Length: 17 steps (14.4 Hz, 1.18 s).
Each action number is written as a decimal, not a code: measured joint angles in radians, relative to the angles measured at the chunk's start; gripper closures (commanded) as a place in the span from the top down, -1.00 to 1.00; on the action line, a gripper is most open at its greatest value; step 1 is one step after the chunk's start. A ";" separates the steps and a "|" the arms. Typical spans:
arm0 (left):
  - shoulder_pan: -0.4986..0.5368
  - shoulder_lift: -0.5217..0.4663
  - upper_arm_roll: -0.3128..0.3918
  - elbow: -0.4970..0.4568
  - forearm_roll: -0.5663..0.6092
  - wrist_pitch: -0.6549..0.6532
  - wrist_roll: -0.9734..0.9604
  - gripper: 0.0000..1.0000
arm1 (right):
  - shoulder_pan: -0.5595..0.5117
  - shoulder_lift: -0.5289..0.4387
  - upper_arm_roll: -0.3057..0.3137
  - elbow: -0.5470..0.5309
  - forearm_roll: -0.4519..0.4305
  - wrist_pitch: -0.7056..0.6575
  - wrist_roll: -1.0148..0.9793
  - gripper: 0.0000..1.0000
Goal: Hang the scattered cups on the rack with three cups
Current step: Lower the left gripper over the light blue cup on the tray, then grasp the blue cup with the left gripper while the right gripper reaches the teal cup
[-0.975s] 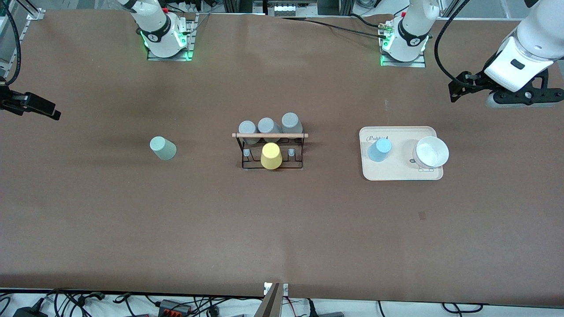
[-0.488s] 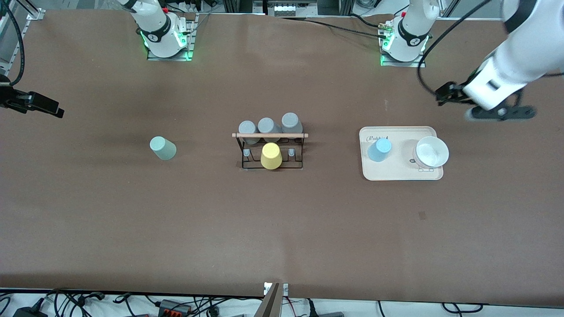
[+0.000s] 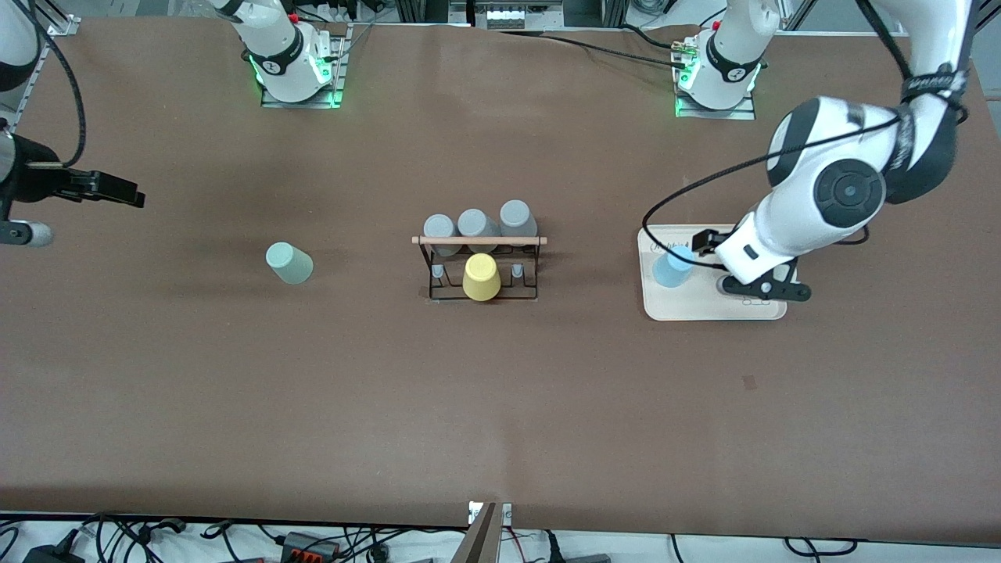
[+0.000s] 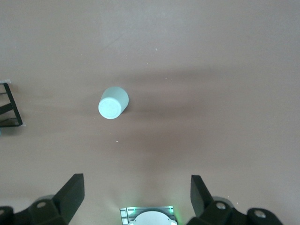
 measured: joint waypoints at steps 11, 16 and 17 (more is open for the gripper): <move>0.000 -0.009 -0.032 -0.345 0.001 0.463 0.001 1.00 | 0.032 -0.140 0.003 -0.645 0.000 0.711 0.000 1.00; 0.000 0.002 -0.040 -0.391 0.001 0.548 0.001 1.00 | 0.038 -0.127 0.003 -0.660 0.000 0.731 0.000 1.00; 0.000 0.009 -0.040 -0.404 0.001 0.566 0.001 1.00 | 0.038 -0.126 0.003 -0.660 0.000 0.733 0.000 1.00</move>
